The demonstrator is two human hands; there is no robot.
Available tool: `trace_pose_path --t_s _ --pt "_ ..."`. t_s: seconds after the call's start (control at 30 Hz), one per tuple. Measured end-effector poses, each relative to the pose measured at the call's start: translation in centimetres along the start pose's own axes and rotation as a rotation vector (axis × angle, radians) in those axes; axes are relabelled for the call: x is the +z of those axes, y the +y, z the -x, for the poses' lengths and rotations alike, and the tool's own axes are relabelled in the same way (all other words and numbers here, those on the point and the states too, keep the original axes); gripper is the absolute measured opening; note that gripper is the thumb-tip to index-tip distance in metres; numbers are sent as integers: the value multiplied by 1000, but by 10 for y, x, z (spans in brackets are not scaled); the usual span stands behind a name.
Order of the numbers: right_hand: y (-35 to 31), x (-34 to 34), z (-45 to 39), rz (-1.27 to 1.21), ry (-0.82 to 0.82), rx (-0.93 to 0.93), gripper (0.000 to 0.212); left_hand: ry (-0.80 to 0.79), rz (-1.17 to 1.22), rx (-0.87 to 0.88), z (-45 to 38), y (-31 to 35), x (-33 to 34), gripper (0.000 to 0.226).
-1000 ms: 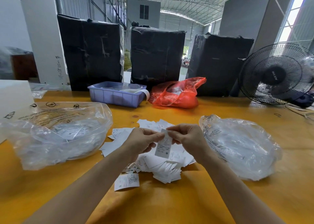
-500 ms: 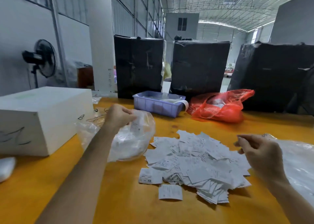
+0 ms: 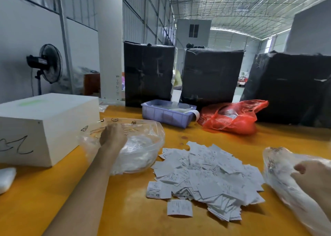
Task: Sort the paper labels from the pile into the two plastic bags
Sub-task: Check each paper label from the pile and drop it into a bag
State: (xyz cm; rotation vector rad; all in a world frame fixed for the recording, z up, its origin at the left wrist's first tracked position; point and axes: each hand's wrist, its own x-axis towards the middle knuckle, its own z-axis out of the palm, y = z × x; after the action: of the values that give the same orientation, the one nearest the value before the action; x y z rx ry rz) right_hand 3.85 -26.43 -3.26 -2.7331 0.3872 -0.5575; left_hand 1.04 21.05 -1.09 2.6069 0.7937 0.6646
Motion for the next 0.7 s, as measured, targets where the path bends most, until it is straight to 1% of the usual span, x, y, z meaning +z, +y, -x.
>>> trace_pose_path --t_s 0.07,0.1,0.13,0.2,0.3,0.37,0.43,0.5,0.57,0.63,0.67,0.7 --pt "9 3 3 188 -157 39 40 24 33 50 3 13 -2 21" --pt "12 5 6 235 -184 47 40 33 66 83 6 22 -1 22" --pt "14 6 10 229 -184 58 35 42 105 128 10 31 0 23" --pt "14 6 14 127 -134 78 22 43 187 239 22 53 3 24" --pt "12 4 14 -6 -47 97 11 -29 257 415 49 84 13 26" --pt "14 4 13 -36 -28 95 11 -114 291 522 73 103 23 25" --pt "18 5 10 -75 -7 113 16 -206 305 653 97 118 35 23" --pt "22 3 8 -159 34 146 26 -278 285 784 116 127 46 25" --pt "21 -1 6 -260 115 163 35 -319 314 852 127 132 54 24" --pt "14 -8 8 -426 207 146 37 -359 404 862 132 135 58 20" --pt "6 -12 10 -552 227 123 36 -378 461 848 133 137 58 18" --pt "-3 -15 14 -715 213 106 32 -395 520 827 135 138 58 15"
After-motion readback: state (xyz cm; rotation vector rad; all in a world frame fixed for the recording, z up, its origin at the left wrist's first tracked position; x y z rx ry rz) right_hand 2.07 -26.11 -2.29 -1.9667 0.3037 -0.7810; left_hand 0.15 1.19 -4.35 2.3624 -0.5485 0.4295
